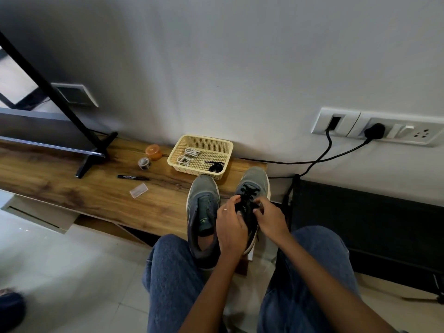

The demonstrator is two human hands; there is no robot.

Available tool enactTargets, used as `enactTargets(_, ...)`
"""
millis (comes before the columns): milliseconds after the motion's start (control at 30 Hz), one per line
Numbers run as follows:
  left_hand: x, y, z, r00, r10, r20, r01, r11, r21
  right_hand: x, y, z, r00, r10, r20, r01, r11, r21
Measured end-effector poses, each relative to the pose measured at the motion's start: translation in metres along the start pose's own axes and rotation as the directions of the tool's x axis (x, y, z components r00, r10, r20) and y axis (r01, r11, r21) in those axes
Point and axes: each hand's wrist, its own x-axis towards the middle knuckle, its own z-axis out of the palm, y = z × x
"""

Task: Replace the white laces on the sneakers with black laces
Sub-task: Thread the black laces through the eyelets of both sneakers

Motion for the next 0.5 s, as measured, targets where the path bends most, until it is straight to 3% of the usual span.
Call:
enactTargets(100, 0.007, 0.005, -0.002, 0.993, -0.118, -0.022, 0.118, 0.993, 0.004, 0.002, -0.001, 0.000, 0.999, -0.017, -0.027, 0.016, 1.000, -0.018)
enactTargets(200, 0.017, 0.003, -0.002, 0.994, -0.100, 0.051, 0.094, 0.990, 0.105, 0.003, 0.000, 0.000, 0.998, -0.021, -0.061, 0.020, 1.000, -0.021)
enactTargets(300, 0.025, 0.003, -0.007, 0.994, -0.101, 0.039, 0.093, 0.981, 0.170, 0.003, 0.003, 0.001, 0.998, -0.006, -0.056, 0.006, 1.000, -0.003)
enactTargets(500, 0.029, 0.003, -0.009, 0.989, -0.149, 0.018, 0.142, 0.968, 0.206, 0.002, 0.012, 0.004, 0.979, 0.196, -0.047, -0.176, 0.944, 0.279)
